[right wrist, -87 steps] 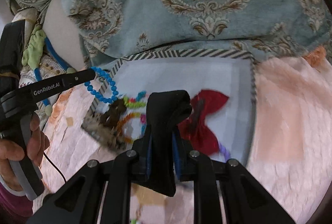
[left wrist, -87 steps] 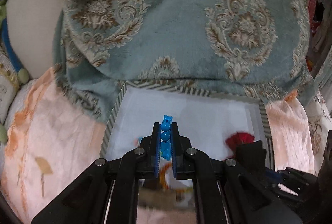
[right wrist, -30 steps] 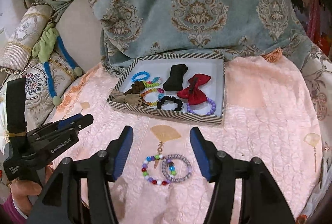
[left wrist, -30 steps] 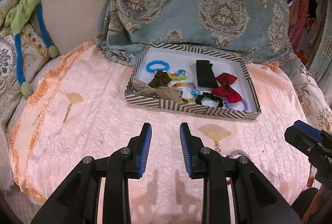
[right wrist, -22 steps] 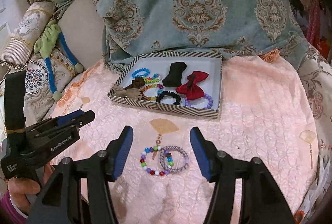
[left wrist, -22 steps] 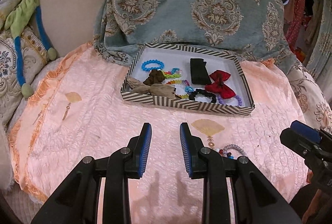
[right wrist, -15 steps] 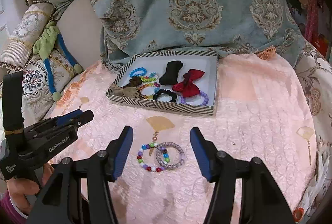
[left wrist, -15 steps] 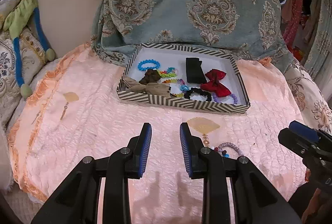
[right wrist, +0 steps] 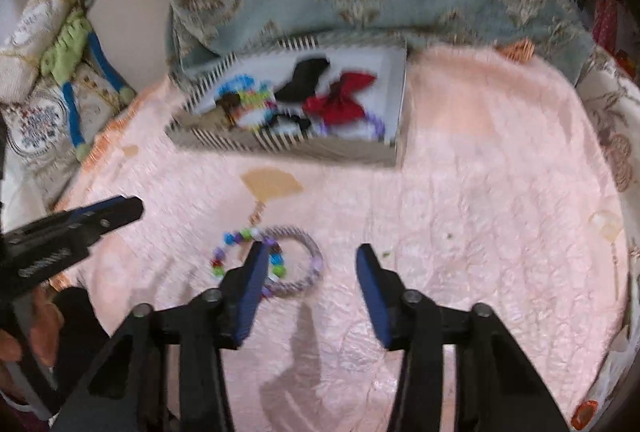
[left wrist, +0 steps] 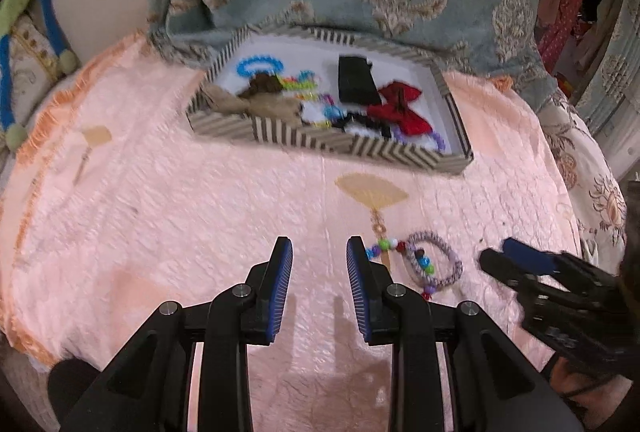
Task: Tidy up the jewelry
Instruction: 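Grasp the multicolour bead bracelet with left gripper while right grasps grey braided bracelet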
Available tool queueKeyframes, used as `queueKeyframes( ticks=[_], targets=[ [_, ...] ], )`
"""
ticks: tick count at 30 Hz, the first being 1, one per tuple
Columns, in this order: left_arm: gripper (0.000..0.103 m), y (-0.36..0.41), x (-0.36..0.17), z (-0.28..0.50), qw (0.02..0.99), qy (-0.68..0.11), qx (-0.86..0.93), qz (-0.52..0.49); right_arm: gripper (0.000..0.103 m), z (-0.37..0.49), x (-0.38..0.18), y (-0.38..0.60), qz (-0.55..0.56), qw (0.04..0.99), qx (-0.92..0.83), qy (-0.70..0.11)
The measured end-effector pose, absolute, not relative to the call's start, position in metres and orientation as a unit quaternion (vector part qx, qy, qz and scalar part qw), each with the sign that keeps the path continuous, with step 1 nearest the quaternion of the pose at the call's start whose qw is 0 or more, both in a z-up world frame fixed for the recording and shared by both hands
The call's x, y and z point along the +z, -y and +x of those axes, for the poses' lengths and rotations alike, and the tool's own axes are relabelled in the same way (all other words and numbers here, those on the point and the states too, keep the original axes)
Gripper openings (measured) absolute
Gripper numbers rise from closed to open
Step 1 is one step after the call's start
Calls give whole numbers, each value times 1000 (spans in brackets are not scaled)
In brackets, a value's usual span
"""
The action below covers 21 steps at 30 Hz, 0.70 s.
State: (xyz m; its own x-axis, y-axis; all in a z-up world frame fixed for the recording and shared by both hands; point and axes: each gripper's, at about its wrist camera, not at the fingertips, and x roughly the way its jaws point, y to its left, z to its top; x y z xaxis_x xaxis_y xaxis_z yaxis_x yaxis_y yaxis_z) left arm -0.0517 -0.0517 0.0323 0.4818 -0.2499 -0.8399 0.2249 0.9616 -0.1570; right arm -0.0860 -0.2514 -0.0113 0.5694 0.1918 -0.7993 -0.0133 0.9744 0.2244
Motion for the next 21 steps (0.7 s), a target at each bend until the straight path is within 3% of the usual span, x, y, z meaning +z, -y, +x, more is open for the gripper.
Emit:
queueKeyframes(
  ticks=[6,12,21],
  targets=[
    [12,60,10,-49,838,-524,-150,-19,38,-71,-41,244,75,871,59,-482],
    [12,68,-3,-46,825,-542,-158,-23,10,-72,-40,252,45,877,36,-476],
    [12,89,-29,-37,812,-562,-156,-10,13,-77,-38,275,97,871,45,-479]
  ],
)
